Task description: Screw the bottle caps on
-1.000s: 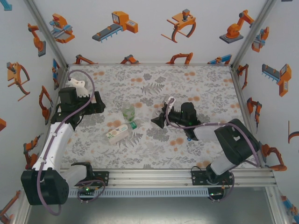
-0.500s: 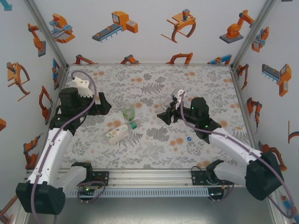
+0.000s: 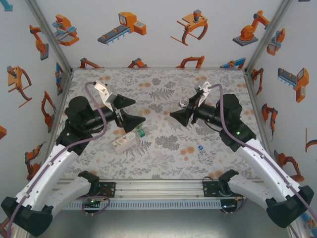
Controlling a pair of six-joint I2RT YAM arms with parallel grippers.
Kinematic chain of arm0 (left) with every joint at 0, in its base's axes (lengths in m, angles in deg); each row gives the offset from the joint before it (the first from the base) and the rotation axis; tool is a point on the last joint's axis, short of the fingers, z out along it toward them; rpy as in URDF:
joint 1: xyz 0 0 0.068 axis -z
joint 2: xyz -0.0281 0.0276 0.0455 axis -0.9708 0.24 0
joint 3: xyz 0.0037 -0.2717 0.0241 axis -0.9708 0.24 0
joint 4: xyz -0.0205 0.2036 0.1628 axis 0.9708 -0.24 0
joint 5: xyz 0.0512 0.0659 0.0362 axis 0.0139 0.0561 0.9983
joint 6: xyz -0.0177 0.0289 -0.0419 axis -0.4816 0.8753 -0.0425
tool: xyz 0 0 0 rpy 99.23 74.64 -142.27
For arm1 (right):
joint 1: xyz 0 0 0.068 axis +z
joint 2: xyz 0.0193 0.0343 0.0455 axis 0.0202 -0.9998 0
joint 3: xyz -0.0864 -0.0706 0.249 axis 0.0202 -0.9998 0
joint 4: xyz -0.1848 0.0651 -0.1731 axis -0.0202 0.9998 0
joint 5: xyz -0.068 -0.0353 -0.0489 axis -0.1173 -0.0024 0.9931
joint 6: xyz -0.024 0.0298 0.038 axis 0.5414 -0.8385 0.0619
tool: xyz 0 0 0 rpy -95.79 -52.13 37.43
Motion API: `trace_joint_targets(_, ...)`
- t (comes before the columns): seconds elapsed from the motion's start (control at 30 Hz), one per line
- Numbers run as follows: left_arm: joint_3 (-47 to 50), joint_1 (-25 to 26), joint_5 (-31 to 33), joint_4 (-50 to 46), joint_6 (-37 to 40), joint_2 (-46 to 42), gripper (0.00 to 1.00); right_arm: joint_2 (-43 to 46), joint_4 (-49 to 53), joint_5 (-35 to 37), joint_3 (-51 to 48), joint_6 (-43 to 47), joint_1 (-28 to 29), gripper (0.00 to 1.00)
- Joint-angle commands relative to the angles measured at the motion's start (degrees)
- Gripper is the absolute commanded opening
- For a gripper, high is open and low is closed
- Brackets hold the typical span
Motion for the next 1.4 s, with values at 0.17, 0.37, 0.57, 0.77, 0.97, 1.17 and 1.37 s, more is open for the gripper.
trace_joint_targets(0.17, -4.57, 9.77, -5.75, 9.41, 4.67, 3.89, 0.97, 1.82, -12.11, -11.59, 2.75, -11.20, 0.33, 0.24)
trace_joint_targets(0.37, -9.21, 15.86, -2.33, 9.19, 6.48, 10.45, 0.97, 1.57, -21.00, -14.51, 3.06, -16.87, 0.31, 0.24)
trace_joint_targets(0.57, -14.48, 19.00, -1.02, 9.90, 4.60, 17.00, 0.98, 1.11, -22.30, -15.79, 3.76, -17.12, 0.31, 0.24)
trace_joint_targets(0.77, -17.48, 21.59, -2.02, 11.31, 3.66, 22.31, 1.00, 0.79, -23.79, -15.71, 4.01, -17.50, 0.33, 0.23)
trace_joint_targets(0.97, -18.87, 22.76, -2.38, 11.55, 2.94, 24.89, 0.90, 0.80, -23.57, -15.89, 4.03, -17.33, 0.34, 0.21)
trace_joint_targets(1.17, -18.30, 22.84, -2.46, 11.97, 2.92, 24.58, 0.78, 0.99, -23.08, -15.49, 3.83, -17.20, 0.34, 0.19)
trace_joint_targets(1.37, -18.05, 22.85, -2.81, 11.99, 3.04, 24.32, 0.67, 1.20, -22.96, -15.28, 3.62, -17.21, 0.32, 0.18)
